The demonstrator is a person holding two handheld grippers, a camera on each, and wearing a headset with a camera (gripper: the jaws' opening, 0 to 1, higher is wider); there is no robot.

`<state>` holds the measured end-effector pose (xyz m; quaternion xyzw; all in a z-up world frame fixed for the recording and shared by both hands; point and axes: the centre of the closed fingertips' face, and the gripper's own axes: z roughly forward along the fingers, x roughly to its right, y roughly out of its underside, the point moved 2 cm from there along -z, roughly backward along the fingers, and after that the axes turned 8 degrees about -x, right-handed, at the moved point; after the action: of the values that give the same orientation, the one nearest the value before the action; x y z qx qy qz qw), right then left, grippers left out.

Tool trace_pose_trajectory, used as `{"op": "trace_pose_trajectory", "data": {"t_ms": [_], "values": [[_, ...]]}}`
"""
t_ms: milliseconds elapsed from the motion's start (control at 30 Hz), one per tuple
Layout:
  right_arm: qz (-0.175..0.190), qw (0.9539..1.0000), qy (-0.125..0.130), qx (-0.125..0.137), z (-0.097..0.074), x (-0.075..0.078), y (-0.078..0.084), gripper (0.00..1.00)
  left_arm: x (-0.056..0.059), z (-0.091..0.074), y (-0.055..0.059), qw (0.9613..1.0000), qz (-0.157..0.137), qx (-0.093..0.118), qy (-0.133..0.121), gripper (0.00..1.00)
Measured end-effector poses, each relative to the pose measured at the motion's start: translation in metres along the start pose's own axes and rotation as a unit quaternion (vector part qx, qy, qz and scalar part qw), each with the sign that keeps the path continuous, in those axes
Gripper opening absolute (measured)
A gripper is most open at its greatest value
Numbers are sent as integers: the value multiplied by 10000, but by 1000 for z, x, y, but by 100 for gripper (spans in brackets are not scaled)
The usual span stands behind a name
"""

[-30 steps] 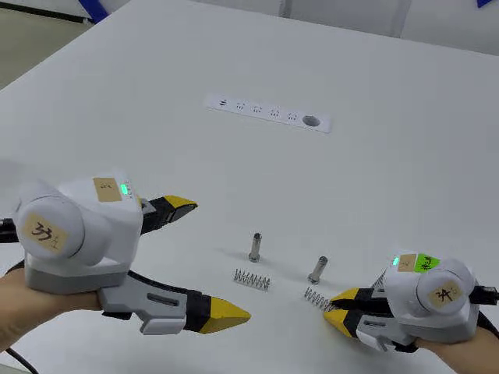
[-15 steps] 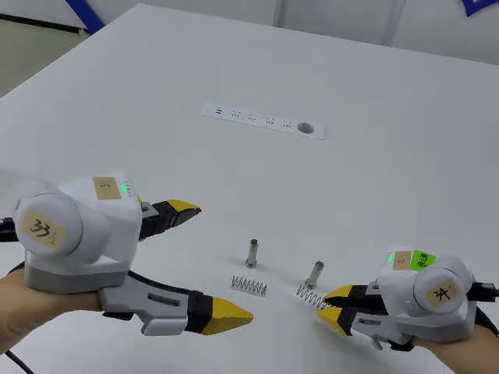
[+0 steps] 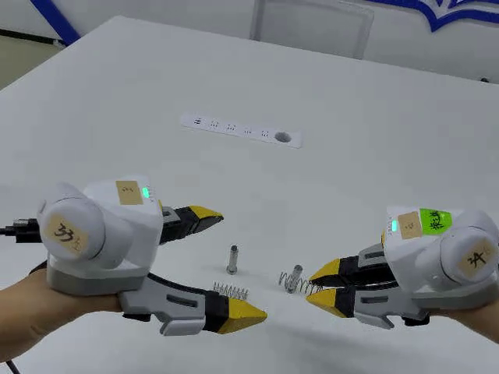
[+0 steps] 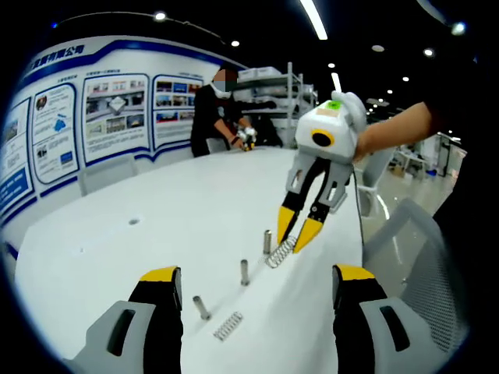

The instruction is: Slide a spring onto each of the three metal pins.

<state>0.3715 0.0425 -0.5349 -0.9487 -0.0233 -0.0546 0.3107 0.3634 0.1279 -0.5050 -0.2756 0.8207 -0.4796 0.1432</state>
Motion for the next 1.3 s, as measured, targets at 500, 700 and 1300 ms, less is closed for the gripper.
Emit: {"op": "trace_pose_trajectory", "data": {"t_ms": [500, 700, 1300], "values": [[-533, 9986, -5, 44, -20, -22, -29, 11, 24, 3, -11, 9982, 405, -3, 449, 52], [-627, 9980, -25, 106, -23, -25, -38, 11, 32, 7, -15, 9970, 519, 12, 577, 41], [-807, 9967, -79, 72, -22, -29, -41, 11, 41, 11, -10, 9943, 682, -248, 787, 14]]}}
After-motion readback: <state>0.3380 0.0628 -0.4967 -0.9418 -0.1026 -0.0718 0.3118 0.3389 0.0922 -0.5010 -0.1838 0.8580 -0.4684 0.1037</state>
